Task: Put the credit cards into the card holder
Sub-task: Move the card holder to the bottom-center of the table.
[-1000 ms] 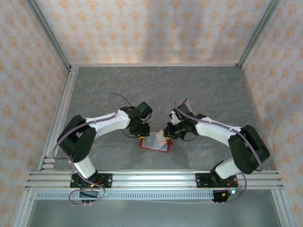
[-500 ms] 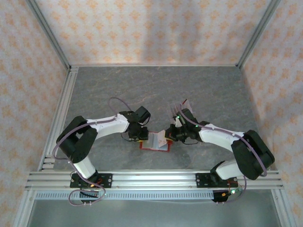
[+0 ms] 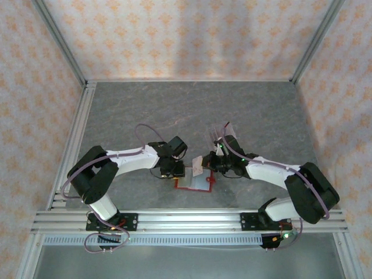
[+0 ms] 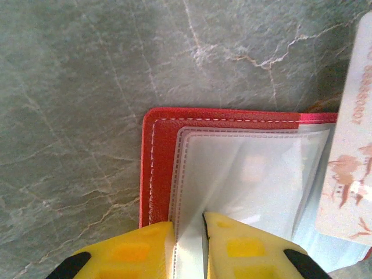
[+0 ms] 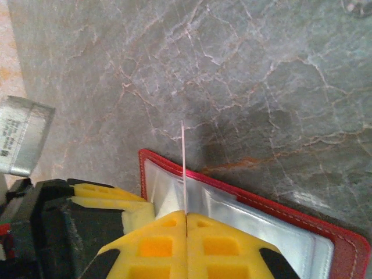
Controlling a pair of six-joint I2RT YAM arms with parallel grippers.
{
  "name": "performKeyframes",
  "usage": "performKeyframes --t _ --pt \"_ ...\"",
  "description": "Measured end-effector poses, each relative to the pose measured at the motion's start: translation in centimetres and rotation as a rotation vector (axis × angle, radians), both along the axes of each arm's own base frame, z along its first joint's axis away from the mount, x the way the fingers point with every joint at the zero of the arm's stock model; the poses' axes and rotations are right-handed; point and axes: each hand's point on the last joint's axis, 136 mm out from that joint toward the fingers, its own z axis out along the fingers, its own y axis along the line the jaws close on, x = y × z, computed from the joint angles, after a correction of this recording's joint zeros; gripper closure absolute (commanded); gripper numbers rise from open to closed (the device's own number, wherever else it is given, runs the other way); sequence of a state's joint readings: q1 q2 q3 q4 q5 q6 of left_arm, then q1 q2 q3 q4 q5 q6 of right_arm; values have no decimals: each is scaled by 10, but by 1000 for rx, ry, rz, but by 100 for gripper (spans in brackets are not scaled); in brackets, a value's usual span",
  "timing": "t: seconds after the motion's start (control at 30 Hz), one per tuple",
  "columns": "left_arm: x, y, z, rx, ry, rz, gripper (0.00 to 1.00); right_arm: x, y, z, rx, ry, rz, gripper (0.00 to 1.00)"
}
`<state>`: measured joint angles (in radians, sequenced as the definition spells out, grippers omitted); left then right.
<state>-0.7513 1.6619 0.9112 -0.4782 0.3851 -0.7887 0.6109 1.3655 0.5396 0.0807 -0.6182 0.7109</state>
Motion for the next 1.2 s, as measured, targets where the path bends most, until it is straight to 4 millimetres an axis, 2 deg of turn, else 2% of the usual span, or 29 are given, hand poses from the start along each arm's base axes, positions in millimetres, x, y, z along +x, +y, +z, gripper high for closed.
performKeyframes --t 0.17,0.37,0.6,0.8,0.97,1.2 --pt "-2 2 1 4 10 13 79 -6 0 -8 -14 -5 -5 100" --pt "-6 5 0 15 28 25 79 -11 6 -8 -4 -39 1 100" --pt "-6 6 0 16 33 33 79 -11 3 -10 23 -50 -31 100" --pt "-8 11 -1 -11 72 72 79 -6 8 -6 58 -67 -45 100" --pt "-8 11 -1 -28 98 97 79 -3 12 -16 47 -54 -42 100" --pt "-12 18 -2 -39 130 145 79 12 25 -23 53 -63 -39 100"
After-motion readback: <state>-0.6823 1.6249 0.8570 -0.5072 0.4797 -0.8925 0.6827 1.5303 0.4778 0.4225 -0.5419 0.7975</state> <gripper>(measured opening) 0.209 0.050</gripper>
